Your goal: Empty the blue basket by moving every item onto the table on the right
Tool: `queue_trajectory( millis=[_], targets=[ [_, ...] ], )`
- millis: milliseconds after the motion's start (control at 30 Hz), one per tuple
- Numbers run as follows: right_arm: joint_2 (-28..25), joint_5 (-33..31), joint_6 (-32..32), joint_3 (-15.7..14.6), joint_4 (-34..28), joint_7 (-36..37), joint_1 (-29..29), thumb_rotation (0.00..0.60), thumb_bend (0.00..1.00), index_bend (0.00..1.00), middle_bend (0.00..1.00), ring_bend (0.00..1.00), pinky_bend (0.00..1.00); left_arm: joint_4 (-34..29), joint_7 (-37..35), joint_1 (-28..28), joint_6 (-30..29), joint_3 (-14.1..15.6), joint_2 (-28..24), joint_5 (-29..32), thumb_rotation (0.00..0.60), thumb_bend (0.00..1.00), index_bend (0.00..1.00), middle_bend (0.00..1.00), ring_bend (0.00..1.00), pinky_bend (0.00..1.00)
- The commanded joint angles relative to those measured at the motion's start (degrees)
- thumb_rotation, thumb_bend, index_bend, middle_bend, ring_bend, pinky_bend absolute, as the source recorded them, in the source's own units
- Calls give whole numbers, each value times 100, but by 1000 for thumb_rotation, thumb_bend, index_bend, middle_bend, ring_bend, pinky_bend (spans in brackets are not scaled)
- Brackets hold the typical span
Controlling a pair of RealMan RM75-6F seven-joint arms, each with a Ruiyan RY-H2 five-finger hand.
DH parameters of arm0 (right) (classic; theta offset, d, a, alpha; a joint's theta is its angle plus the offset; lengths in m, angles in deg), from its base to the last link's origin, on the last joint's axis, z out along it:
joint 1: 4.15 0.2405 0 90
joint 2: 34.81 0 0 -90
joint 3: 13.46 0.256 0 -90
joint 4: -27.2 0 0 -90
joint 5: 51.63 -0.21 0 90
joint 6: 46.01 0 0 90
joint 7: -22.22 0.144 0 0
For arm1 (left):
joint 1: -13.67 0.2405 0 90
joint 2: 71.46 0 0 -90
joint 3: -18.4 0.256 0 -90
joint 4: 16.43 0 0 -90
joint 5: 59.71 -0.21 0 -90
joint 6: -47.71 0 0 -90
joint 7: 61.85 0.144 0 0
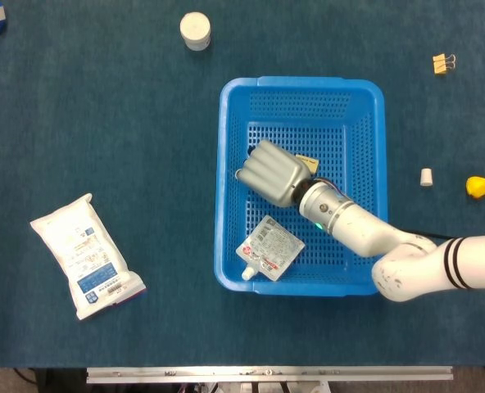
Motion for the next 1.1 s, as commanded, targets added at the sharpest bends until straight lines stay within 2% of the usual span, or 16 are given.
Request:
queue_trajectory(
  millis=[33,200,300,533,733,900,1100],
  targets=[
    [-26,25,17,-9,-28,7,-13,600,299,528,557,426,556,12,-9,2,-3,-2,2,0,600,299,390,273,258,138],
    [-101,28,71,5,-125,44,-52,600,301,542,565,432,562,33,-27,-10,7,-14,18,6,600,298,390,273,257,138],
    [-322,68,196,113,-380,180,-106,600,301,544,566,437,565,54,-46,-17,25,-13,21,4,600,299,390,273,257,138],
    [-1693,182,600,276,-1472,616,-424,600,302,552,574,446,566,70,-64,-33,28,-24,18,-27,600,299,390,273,257,138],
    [-2843,389,918,51,-2066,1013,-927,600,301,553,575,449,570,117,-94,-84,92,-51,61,4,600,299,390,273,257,138],
    [-3635,678,1209,-6,-2278,1561,-1375,600,301,553,575,450,573,128,-73,-153,183,-70,124,29,600,299,390,273,257,138],
    [-4063,990,1066,-112,-2200,2156,-1701,600,302,553,575,450,573,119,-19,-245,318,-66,213,23,600,299,390,273,257,138]
  ],
)
